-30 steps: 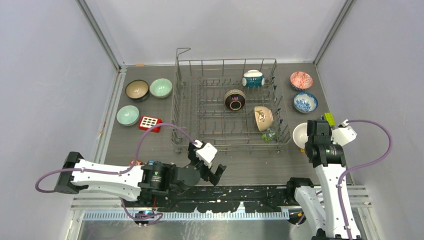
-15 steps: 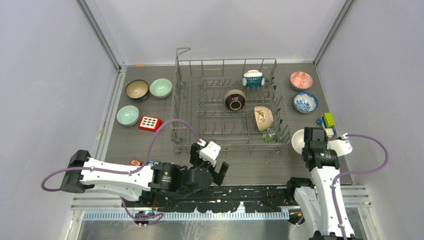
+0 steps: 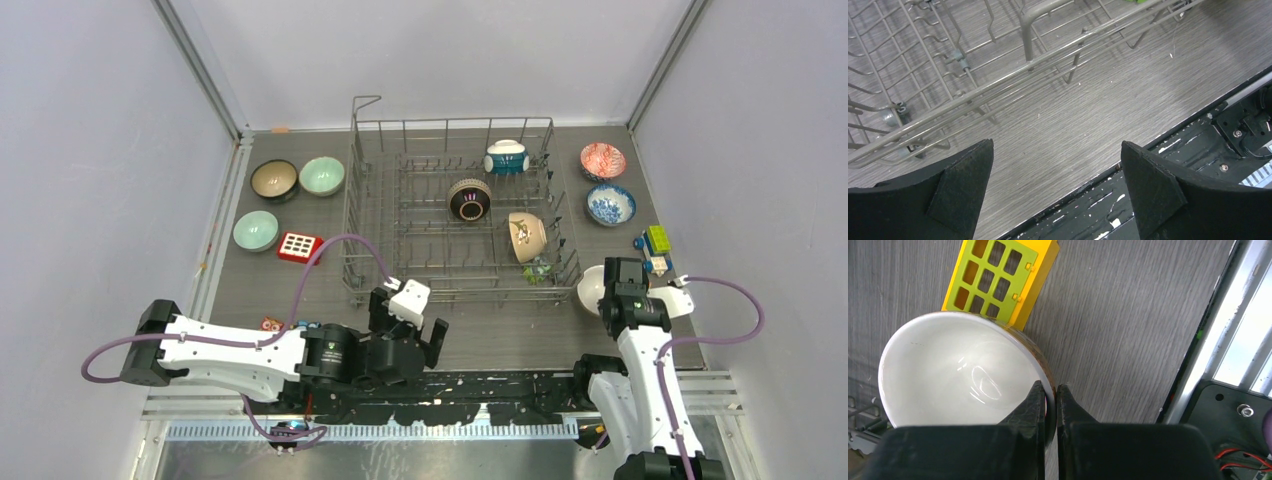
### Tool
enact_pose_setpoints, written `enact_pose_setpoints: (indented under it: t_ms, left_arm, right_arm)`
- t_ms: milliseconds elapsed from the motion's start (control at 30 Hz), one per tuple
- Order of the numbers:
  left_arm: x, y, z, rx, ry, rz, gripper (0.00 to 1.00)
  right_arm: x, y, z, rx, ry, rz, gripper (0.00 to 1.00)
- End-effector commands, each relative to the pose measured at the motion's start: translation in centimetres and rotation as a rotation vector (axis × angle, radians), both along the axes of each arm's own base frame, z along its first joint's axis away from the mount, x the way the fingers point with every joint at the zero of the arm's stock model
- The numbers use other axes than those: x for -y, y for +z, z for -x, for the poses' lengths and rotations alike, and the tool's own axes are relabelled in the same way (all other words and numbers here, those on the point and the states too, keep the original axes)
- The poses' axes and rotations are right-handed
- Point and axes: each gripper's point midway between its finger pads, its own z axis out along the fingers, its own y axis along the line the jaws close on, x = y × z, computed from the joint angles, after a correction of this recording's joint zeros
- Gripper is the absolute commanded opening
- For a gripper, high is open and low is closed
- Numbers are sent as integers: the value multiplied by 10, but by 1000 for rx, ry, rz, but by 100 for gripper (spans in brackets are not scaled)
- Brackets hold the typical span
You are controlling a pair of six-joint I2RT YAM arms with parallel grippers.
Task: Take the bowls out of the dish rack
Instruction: Place the bowl at the center of the board.
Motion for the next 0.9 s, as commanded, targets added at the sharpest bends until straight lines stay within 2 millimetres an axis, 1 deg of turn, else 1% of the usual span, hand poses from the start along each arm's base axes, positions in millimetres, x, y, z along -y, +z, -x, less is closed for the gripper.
enact_pose_setpoints:
  t_ms: [0,100,300,400,467,533,600,700,800,867]
  left_arm:
    - [-5,23,-9,17,85,59,100]
    - [-8,23,-10,22,94,61,100]
    - [-8,25,-14,59,91,49,100]
    - [-10,28,-16,78,100,25,100]
    - [-13,30,-19,94,115,13,100]
    - [-15,33,-21,108,131,16,100]
    - [-14,35,-23,124,126,15,100]
    - [-12,38,-24,145,125,8,100]
    - [-13,39,-26,159,135,3,100]
    - [-11,40,-27,165,131,8,100]
  right_arm:
    - [5,8,-17,98,-47,13,1]
    - [7,9,-20,92,-45,29,1]
    - [8,5,-25,90,-42,27,1]
    - [12,10,-30,96,-34,52,1]
    - [14,20,-34,110,-27,68,1]
    - [16,33,-38,134,-23,83,1]
    - [17,52,-43,159,-15,97,1]
    - [19,72,-48,180,1,121,1]
    - [21,83,-54,193,20,148,1]
    - [23,85,-61,197,26,161,1]
